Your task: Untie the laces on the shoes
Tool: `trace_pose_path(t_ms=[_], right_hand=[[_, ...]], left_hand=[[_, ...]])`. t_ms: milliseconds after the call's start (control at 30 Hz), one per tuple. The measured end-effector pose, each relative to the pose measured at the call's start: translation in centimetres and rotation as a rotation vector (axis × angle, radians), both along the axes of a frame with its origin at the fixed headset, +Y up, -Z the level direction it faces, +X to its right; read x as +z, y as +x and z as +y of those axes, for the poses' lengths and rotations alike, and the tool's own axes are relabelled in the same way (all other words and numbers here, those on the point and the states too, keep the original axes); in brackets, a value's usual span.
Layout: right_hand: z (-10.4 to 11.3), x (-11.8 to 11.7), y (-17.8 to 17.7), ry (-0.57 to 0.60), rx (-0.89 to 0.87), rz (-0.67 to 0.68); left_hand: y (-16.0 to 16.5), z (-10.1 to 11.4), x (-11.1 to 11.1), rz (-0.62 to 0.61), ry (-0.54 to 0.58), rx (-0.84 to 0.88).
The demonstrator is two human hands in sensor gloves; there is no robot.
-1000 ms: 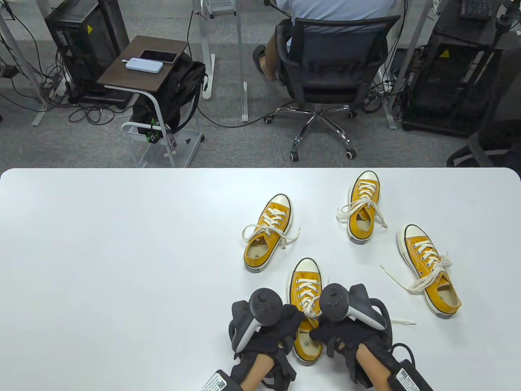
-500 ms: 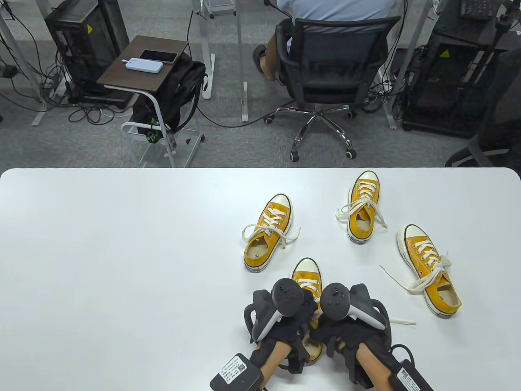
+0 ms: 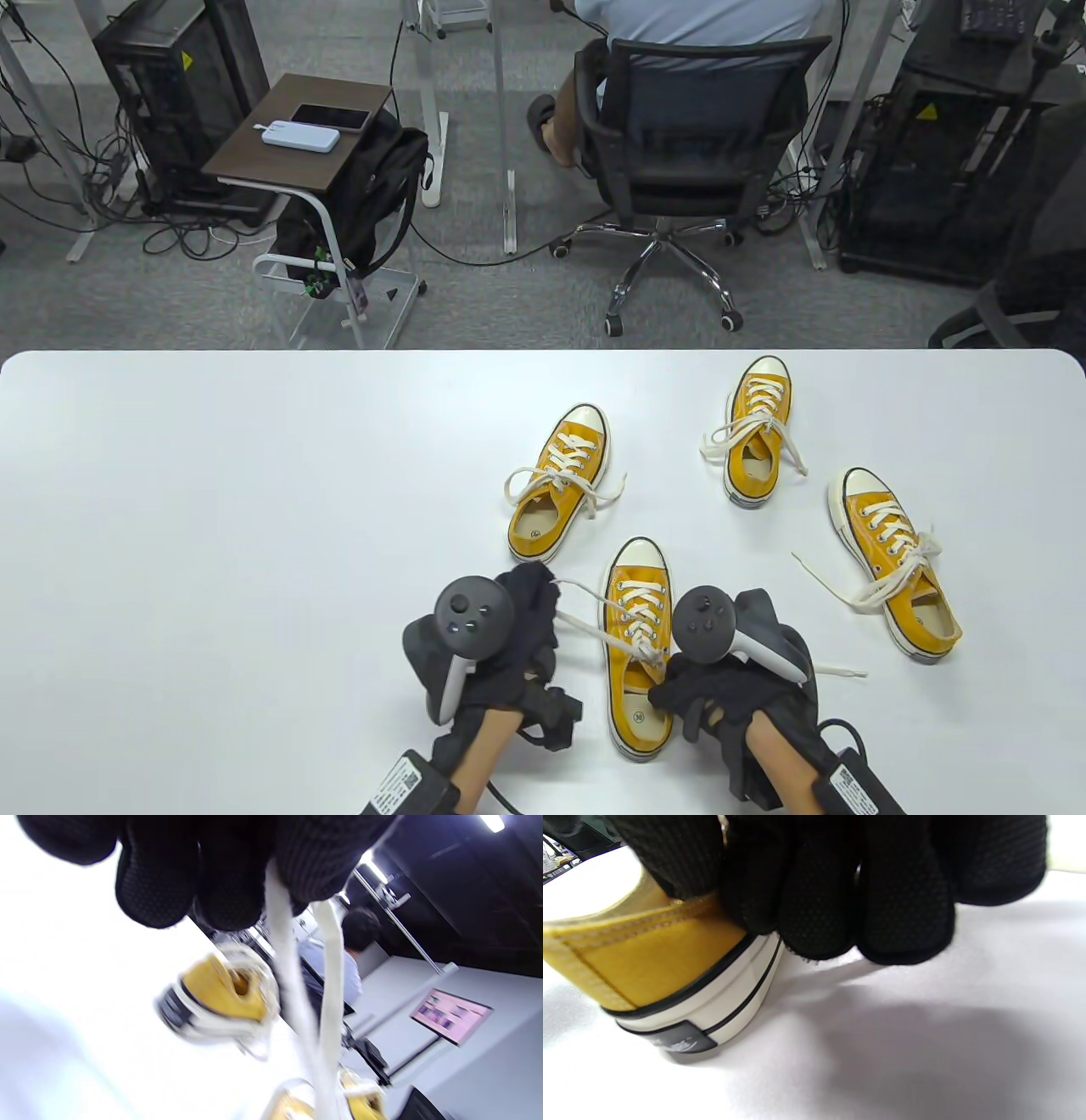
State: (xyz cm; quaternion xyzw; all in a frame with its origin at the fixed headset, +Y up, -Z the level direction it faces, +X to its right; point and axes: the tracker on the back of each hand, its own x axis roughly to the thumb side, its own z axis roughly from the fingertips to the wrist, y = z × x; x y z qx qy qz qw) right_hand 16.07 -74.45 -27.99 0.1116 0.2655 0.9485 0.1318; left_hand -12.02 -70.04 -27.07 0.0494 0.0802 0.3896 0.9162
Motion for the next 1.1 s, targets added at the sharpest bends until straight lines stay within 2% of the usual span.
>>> trace_pose_path(t_ms=[133,267,367,533,600,667,733,833,933,1000,1100], right_hand=[[0.0,0.0,0.0,-0.007,-0.004,-0.003],[0.0,0.0,0.0,-0.011,-0.005,-0.004],[0.0,0.0,0.0,-0.011,0.001,-0.007],[0.3,0.0,0.3,-0.002,-0.002,-0.008],[0.9,0.1,1.0,0.001,-0.024,-0.019],[1.7,-0.1,1.6,0.055,-0.072,-0.053],[2.4,-0.1,2.0,0.115,-0.113,-0.074],[3.0,-0.2,2.2,0.275,-0.166,-0.139],[2.6,-0.2,1.6,0.362,-0.213,-0.163],[2.4,-0.1,1.1,0.379,-0.242,-0.168],[2.1,-0.1,0.1,0.398,-0.236,-0.155]], left_hand=[[-5.4,-0.3,0.3,0.15,-0.013,0.029],[-8.4,-2.0,0.2,0.189,-0.178,-0.018],[-8.1,-3.4,-0.2,0.086,-0.334,0.015],[-6.7,-3.3,-0.2,0.0,-0.374,0.026],[-6.1,-3.3,0.0,-0.064,-0.444,0.035],[-5.6,-3.6,0.0,-0.148,-0.556,0.048],[-5.1,-3.8,0.1,-0.18,-0.611,-0.002],[-4.7,-2.8,0.4,-0.081,-0.584,-0.188],[-4.2,-1.3,0.7,0.011,-0.503,-0.317],[-3.4,-0.9,0.8,-0.002,-0.4,-0.303],[-1.1,-1.5,0.5,-0.145,-0.247,-0.129]])
